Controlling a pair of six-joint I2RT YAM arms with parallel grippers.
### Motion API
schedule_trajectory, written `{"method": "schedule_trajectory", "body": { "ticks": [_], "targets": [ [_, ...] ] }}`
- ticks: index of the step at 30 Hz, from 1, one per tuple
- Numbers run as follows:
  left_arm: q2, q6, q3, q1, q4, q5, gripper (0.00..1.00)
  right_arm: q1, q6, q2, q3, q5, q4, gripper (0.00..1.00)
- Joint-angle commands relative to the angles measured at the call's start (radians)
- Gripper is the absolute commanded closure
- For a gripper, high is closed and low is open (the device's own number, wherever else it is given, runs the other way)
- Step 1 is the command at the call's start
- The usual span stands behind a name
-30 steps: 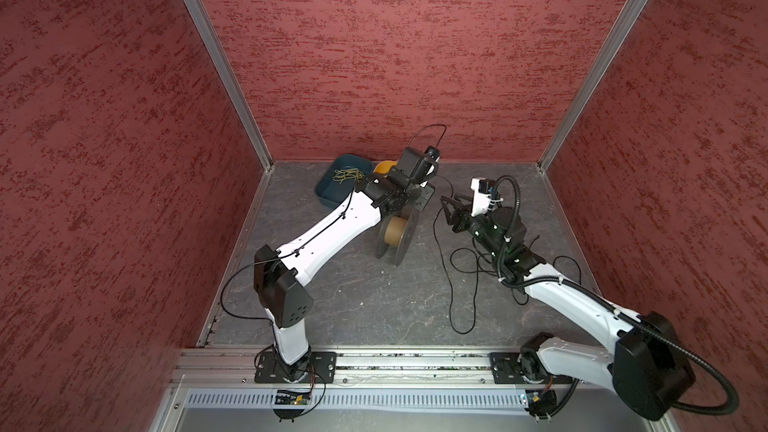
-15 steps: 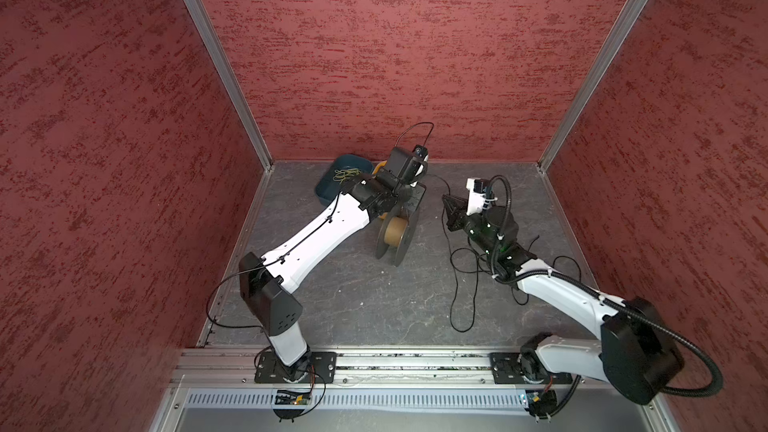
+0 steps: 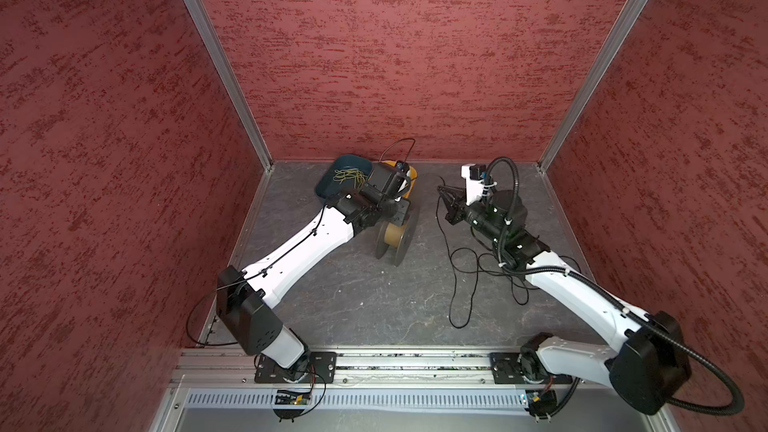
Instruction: Wrap the cables
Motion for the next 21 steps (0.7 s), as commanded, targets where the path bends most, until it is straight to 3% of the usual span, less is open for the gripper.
{"method": "schedule_trajectory", "body": {
  "ticks": [1,3,7,12,14,15,21],
  "targets": [
    [-0.066,-0.024,-0.038,0.013,0.040,0.030,0.68,0.017,-0.083,0.010,0.031,-0.071,-0.137,1.00],
    [-0.097,-0.031,-0.070,0.019,0.046,0.036,0.59,0.027,-0.094,0.021,0.026,-0.083,-0.139,1.00],
    [-0.137,-0.033,-0.104,0.026,0.031,0.048,0.58,0.060,-0.102,0.061,0.034,-0.113,-0.148,1.00],
    [-0.192,-0.034,-0.150,0.031,0.025,0.041,0.44,0.090,-0.102,0.066,0.045,-0.102,-0.152,1.00],
    [-0.216,-0.047,-0.171,0.048,0.020,0.058,0.27,0.091,-0.088,0.056,0.046,-0.110,-0.159,1.00],
    [-0.224,-0.051,-0.176,0.062,0.015,0.078,0.24,0.091,-0.082,0.053,0.050,-0.125,-0.164,1.00],
    [-0.279,-0.044,-0.258,0.097,0.051,0.114,0.23,0.096,-0.057,0.038,0.026,-0.158,-0.170,1.00]
  ]
}}
